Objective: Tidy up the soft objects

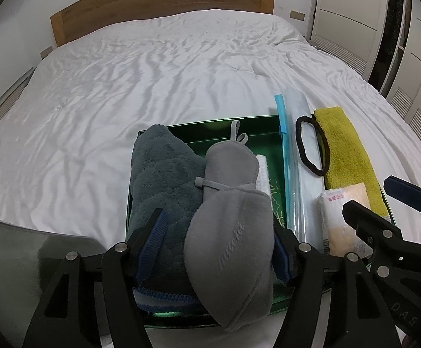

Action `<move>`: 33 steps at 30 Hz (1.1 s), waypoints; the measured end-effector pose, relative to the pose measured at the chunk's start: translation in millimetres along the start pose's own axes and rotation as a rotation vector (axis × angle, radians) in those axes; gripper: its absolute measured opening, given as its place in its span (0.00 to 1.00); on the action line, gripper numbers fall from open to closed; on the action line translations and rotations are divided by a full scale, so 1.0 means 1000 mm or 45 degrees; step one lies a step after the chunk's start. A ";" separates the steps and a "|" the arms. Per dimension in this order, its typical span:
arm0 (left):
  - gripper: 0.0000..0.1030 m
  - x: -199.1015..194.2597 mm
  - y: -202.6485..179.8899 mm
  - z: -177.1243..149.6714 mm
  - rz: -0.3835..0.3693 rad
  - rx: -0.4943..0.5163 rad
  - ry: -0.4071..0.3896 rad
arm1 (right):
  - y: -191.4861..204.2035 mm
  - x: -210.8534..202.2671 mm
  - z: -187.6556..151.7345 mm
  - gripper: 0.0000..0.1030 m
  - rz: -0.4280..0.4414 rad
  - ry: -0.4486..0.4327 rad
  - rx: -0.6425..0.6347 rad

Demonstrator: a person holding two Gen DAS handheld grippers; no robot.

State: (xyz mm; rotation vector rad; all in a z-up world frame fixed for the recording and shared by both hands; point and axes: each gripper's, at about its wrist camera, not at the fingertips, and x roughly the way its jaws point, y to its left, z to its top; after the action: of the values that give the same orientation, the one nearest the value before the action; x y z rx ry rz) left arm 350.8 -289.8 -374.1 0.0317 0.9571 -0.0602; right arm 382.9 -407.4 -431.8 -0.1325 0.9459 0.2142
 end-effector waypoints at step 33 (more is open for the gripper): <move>0.67 -0.169 0.009 -0.060 -0.109 0.029 0.008 | 0.009 -0.185 -0.068 1.00 -0.179 -0.079 0.161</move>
State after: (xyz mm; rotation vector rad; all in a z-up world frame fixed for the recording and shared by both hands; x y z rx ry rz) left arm 205.5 -271.8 -270.2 0.0117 0.9642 -0.1497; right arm 222.4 -435.7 -320.3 -0.0748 0.8819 0.0279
